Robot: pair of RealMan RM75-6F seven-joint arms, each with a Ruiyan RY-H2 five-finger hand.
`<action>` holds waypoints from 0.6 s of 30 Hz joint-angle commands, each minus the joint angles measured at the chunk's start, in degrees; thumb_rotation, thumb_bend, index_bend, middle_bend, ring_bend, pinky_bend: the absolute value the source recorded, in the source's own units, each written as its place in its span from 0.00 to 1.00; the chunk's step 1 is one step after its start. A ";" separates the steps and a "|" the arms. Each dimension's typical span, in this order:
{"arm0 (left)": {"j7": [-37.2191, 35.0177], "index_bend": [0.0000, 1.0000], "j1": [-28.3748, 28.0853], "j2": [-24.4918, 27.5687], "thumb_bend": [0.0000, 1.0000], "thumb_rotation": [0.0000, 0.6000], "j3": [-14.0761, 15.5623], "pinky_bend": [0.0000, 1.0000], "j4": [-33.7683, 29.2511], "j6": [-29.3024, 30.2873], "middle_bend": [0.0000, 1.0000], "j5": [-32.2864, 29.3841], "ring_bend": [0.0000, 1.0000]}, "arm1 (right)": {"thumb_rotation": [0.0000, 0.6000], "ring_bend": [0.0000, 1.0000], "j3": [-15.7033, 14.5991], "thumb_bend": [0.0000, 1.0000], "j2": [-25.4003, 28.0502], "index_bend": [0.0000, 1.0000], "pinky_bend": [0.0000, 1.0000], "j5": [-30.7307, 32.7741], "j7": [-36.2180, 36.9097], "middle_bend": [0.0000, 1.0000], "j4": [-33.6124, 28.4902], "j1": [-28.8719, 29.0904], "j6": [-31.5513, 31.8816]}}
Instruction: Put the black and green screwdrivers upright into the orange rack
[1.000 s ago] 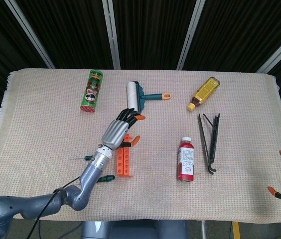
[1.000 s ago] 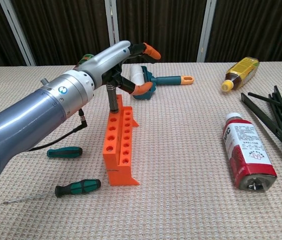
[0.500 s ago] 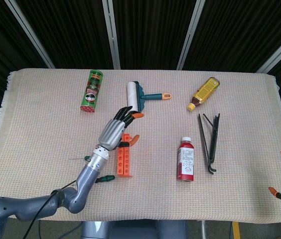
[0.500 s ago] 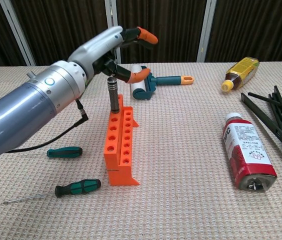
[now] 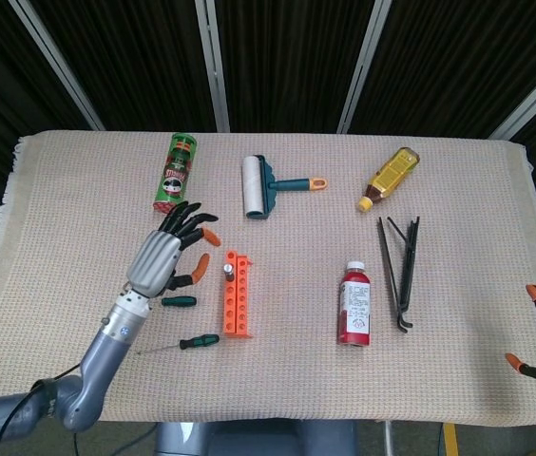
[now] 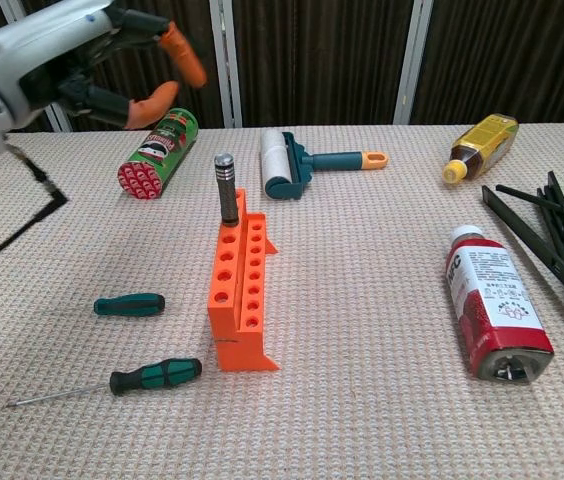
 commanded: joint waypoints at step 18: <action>12.37 0.45 8.44 9.55 0.12 1.00 12.61 0.00 -6.39 -4.64 0.14 -4.37 0.00 | 1.00 0.00 -0.38 0.00 -0.59 0.01 0.00 -1.13 -0.05 0.07 0.30 1.06 -0.75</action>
